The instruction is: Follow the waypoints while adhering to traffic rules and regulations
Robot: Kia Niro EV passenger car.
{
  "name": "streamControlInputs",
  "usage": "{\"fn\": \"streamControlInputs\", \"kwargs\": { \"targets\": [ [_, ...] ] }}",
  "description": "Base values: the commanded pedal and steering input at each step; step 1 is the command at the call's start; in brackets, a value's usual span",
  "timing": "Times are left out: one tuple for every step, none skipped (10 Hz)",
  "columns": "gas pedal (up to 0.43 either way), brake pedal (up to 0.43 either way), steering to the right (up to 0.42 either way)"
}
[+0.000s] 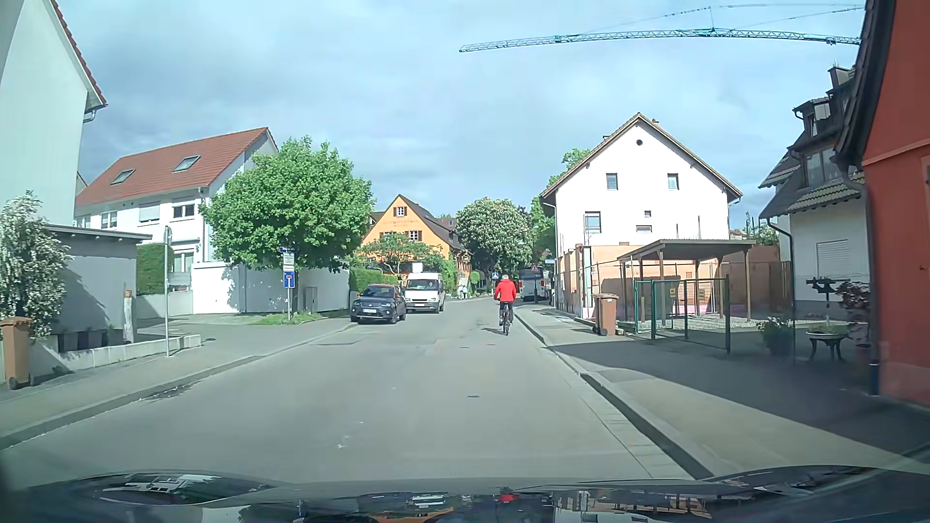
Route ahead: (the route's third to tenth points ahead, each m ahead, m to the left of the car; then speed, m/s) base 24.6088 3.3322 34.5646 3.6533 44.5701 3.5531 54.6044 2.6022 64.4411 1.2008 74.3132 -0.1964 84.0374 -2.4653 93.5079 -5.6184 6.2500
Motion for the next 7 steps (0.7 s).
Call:
{"fn": "streamControlInputs", "kwargs": {
  "targets": [
    [0.028, 0.0, 0.0],
    [0.028, 0.0, 0.0],
    [0.028, 0.0, 0.0],
    [0.028, 0.0, 0.0],
    [0.028, 0.0, 0.0],
    [0.028, 0.0, 0.0],
    [0.028, 0.0, 0.0]
  ]
}}
